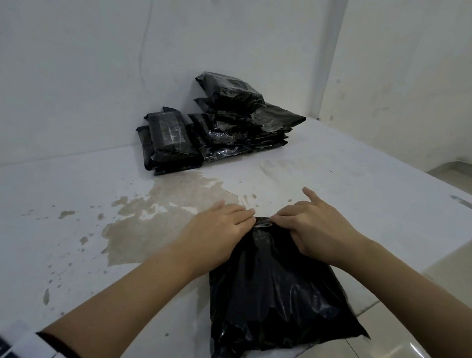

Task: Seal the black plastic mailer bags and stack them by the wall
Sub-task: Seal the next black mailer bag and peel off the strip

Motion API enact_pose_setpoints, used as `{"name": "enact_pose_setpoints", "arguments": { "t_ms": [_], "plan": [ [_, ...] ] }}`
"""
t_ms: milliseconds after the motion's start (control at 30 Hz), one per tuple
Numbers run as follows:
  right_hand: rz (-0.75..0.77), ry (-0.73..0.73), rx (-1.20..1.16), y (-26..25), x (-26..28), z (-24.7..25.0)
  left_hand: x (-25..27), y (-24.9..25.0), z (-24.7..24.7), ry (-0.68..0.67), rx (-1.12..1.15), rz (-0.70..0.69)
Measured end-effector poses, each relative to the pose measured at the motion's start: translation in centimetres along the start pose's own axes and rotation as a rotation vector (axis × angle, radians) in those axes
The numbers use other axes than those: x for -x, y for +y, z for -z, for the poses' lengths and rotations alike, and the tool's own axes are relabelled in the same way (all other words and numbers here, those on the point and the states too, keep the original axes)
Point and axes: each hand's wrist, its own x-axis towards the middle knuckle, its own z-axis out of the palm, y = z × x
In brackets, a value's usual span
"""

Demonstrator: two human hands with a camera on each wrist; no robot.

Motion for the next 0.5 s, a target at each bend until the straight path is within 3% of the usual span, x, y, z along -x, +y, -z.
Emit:
{"name": "enact_pose_setpoints", "arguments": {
  "t_ms": [200,333,500],
  "plan": [
    [0.068,0.138,-0.103,-0.1,0.5,-0.7,-0.1,0.9,-0.3,0.063,-0.017,0.012],
    [0.157,0.156,-0.087,0.1,0.4,-0.6,-0.1,1.3,-0.4,0.114,-0.028,0.005],
    [0.134,0.236,-0.107,-0.5,0.5,-0.7,-0.3,1.3,-1.0,0.166,-0.117,-0.006]
  ]
}}
